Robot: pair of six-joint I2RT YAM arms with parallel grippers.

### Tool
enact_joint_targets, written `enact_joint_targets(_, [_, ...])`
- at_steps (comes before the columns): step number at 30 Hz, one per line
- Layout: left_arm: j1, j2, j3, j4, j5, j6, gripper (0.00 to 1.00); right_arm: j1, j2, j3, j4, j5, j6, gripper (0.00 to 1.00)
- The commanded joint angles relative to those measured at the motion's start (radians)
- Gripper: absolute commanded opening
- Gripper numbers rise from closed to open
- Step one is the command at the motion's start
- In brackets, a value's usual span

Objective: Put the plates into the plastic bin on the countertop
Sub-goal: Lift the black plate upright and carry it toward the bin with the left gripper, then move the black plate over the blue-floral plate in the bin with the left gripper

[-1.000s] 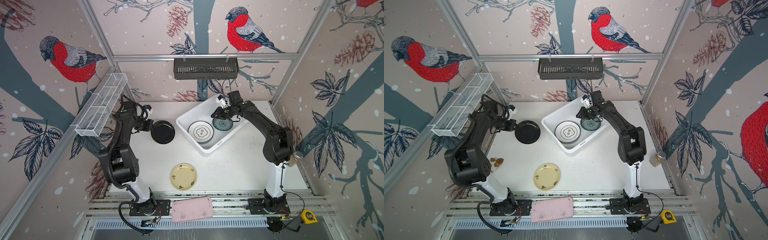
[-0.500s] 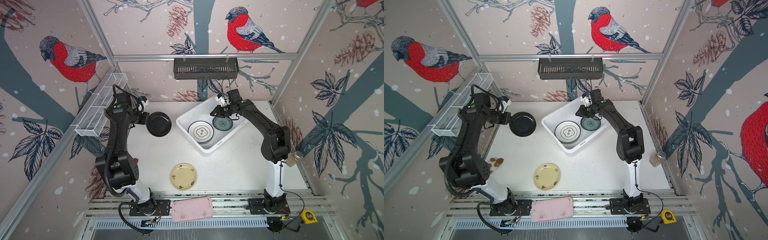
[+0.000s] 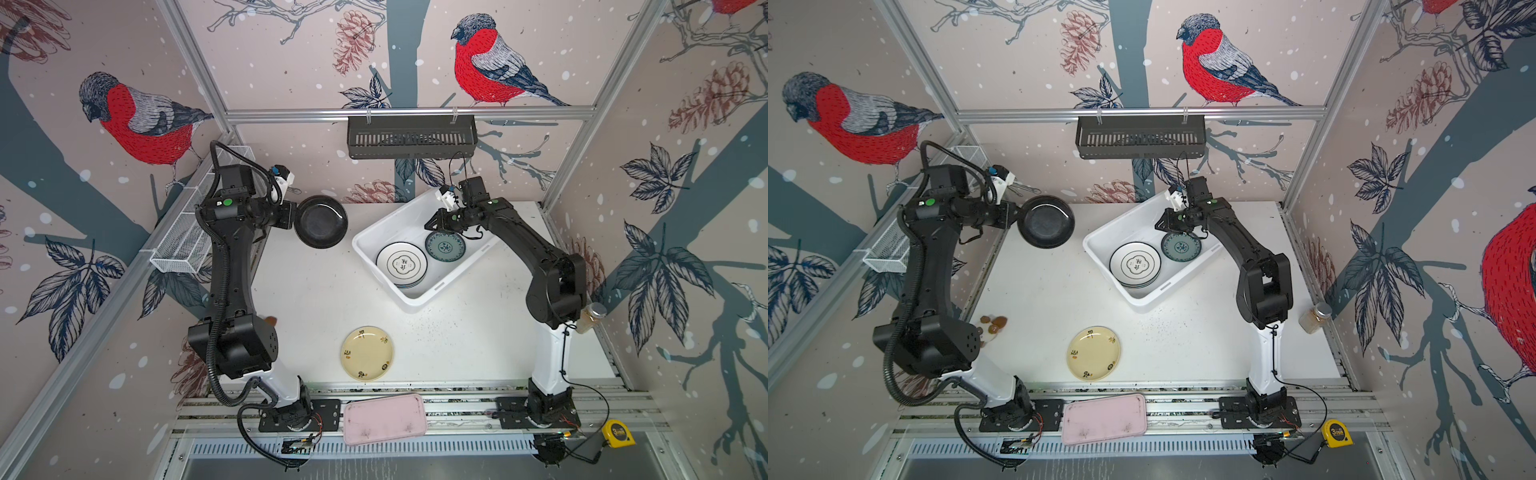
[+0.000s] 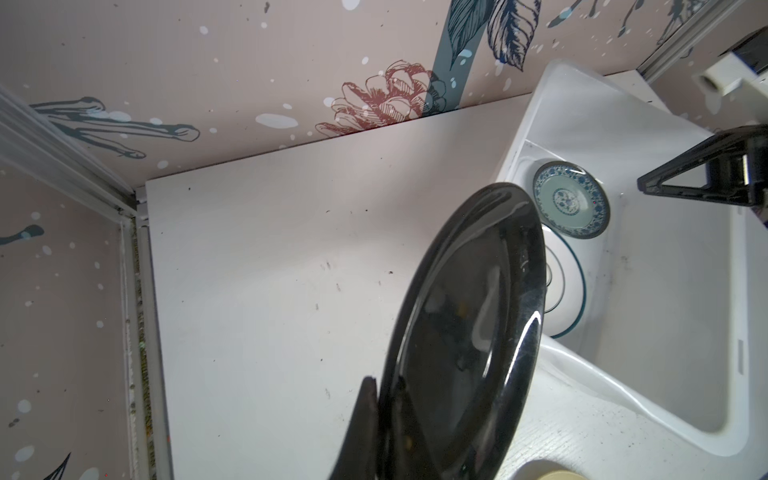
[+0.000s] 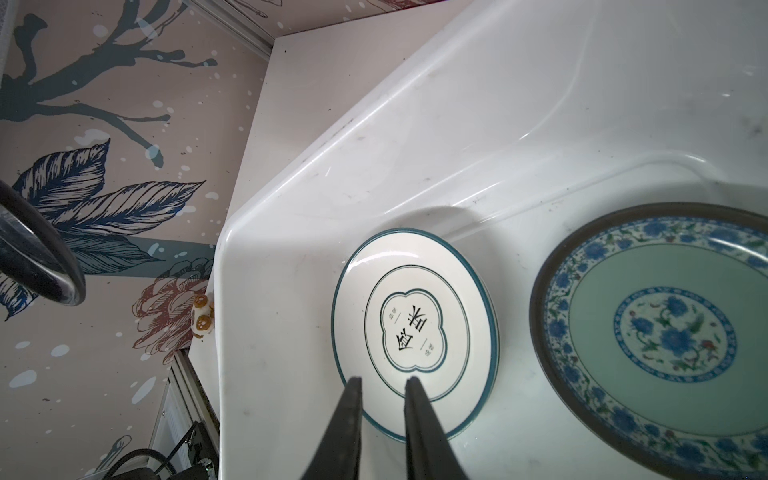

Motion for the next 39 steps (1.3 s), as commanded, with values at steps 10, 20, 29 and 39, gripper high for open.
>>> enact_joint_targets(10, [-0.216,0.180,0.225,0.020,0.073,-0.042,0.00,-0.077,-0.144,-0.120,0.072,0.011,0.057,0.22])
enact_joint_targets(20, [-0.410,0.301,0.287,0.119,0.075,-0.070,0.00,-0.118,-0.288,-0.243,0.059,0.058,0.066,0.22])
enact_joint_targets(29, [-0.513,0.402,0.260,0.268,0.040,-0.228,0.00,-0.176,-0.413,-0.352,0.076,0.066,0.093,0.22])
enact_joint_targets(39, [-0.574,0.495,0.224,0.471,-0.084,-0.410,0.00,-0.206,-0.530,-0.425,0.035,0.088,0.094,0.22])
